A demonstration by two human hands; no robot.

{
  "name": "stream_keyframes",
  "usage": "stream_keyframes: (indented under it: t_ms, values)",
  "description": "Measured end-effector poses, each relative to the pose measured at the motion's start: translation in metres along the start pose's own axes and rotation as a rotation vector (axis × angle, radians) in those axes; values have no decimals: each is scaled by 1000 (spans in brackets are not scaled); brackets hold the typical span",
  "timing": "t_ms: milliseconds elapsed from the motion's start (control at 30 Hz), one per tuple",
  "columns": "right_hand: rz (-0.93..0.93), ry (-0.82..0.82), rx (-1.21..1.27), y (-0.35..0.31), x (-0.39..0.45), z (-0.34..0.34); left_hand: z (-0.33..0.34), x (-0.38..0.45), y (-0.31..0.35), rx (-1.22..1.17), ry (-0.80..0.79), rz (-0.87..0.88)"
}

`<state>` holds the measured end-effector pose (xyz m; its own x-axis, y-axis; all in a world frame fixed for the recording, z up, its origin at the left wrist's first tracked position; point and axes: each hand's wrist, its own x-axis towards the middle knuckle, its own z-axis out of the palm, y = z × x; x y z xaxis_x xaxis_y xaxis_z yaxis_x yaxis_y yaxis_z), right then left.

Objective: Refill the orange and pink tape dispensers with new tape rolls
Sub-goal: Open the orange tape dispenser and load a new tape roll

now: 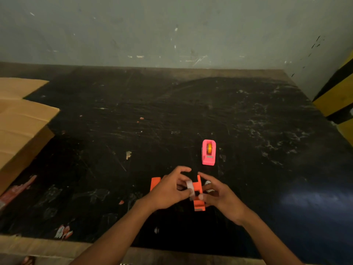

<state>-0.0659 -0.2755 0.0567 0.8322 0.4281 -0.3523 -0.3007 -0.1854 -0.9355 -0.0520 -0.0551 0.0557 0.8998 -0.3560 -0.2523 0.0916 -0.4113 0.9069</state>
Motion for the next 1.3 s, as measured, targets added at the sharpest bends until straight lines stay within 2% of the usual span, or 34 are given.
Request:
stream_keyframes:
  t_ms: [100,300,567,700,833,933,1000,1067,1200,1300]
  values:
    - [-13,-17,-21,-3,-1,1,-2,-5,0,-178,44,-56]
    - [-48,-43,21,-4,0,7,3,-1,-1,-381,50,-103]
    - [-29,-16,49,-2,-1,6,11,3,-2,-450,77,-172]
    - [14,-21,132,1,-2,5,7,-1,3,-275,132,-150]
    - [52,12,227,4,-2,1,-12,-10,-14,244,342,-73]
    - [70,30,252,7,-1,1,-28,-17,-33,499,302,-259]
    - [83,31,265,8,0,1,-36,-17,-42,513,227,-398]
    - [95,22,273,7,1,3,-37,-16,-48,510,168,-457]
    - [101,17,291,6,4,5,-39,-13,-48,520,182,-448]
    - [105,15,297,5,3,5,-41,-14,-43,404,231,-424]
